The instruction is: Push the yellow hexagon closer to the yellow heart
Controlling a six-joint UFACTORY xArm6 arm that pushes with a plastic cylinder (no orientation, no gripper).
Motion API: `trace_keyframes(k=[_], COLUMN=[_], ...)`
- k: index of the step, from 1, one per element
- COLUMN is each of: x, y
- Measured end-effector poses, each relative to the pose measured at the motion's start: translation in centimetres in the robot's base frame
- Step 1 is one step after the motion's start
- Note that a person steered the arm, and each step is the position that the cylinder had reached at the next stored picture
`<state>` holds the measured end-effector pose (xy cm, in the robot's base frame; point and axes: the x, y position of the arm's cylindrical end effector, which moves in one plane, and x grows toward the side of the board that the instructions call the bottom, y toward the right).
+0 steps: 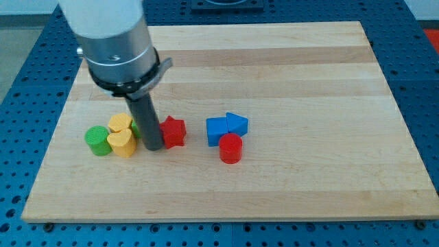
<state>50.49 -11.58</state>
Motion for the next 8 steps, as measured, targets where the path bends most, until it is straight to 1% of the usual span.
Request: trace_keyframes(k=[2, 3, 5, 7, 8], x=[-1.3, -2.1, -3.9, -5.0, -6.9], y=[5.3, 6.5, 6.4, 2.4, 1.6])
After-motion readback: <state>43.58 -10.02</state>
